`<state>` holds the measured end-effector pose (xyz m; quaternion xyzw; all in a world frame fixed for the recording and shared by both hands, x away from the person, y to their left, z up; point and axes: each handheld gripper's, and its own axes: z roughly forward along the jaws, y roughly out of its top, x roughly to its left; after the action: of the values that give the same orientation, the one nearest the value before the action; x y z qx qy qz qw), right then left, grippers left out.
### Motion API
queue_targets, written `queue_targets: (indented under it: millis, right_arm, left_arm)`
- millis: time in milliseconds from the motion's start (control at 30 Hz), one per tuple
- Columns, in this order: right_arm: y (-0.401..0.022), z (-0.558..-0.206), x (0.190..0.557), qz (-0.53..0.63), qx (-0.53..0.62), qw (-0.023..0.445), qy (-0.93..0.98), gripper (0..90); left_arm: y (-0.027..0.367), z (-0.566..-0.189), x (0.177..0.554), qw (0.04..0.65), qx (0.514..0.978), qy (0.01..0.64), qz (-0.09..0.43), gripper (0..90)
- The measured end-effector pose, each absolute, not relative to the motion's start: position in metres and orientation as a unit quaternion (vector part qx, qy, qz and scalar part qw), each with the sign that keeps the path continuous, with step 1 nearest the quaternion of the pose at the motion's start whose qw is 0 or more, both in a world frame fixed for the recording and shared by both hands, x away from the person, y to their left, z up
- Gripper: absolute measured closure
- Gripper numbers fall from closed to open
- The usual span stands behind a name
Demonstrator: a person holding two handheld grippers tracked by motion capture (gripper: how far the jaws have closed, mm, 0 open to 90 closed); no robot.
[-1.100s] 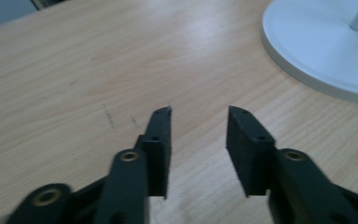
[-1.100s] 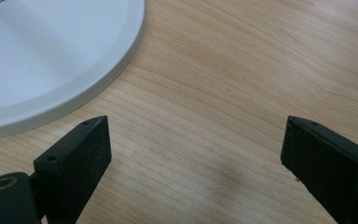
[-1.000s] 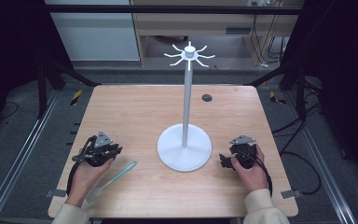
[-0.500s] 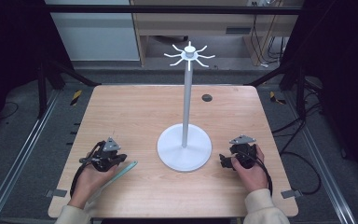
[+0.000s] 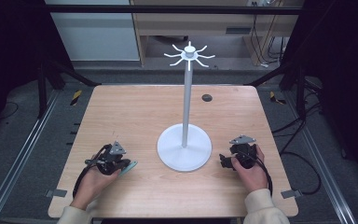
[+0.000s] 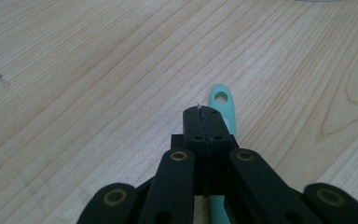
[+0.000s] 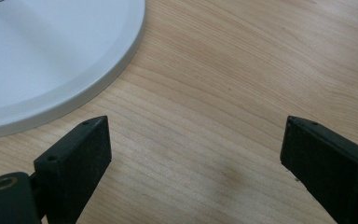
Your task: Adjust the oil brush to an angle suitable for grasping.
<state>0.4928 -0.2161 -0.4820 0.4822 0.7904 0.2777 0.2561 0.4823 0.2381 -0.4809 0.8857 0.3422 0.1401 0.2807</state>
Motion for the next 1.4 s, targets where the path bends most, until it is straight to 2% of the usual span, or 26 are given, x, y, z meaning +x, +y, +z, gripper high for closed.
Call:
queue_targets:
  millis: [300,500,700,800,933,1167,1400]
  right_arm:
    - [-0.215,-0.482,0.493,0.279,0.483,0.253,0.79,9.2]
    - [-0.216,-0.481,0.492,0.279,0.484,0.253,0.79,9.2]
    - [-0.217,-0.481,0.492,0.28,0.486,0.252,0.789,9.1]
    - [-0.217,-0.481,0.492,0.281,0.486,0.252,0.788,9.1]
    - [-0.218,-0.481,0.493,0.282,0.486,0.254,0.787,9.1]
    - [-0.218,-0.481,0.492,0.282,0.486,0.254,0.787,9.1]
    - [-0.218,-0.481,0.493,0.282,0.487,0.254,0.787,9.1]
  left_arm:
    - [0.227,-0.479,0.472,0.275,0.901,0.312,0.124,90.0]
    - [0.228,-0.464,0.465,0.268,0.901,0.31,0.14,90.0]
    - [0.231,-0.454,0.455,0.21,0.918,0.309,0.131,90.0]
    - [0.235,-0.451,0.45,0.171,0.93,0.306,0.113,87.0]
    - [0.24,-0.445,0.446,0.159,0.929,0.314,0.117,85.0]
    - [0.242,-0.448,0.444,0.123,0.939,0.308,0.092,71.6]
    - [0.24,-0.454,0.444,0.094,0.947,0.297,0.076,71.0]
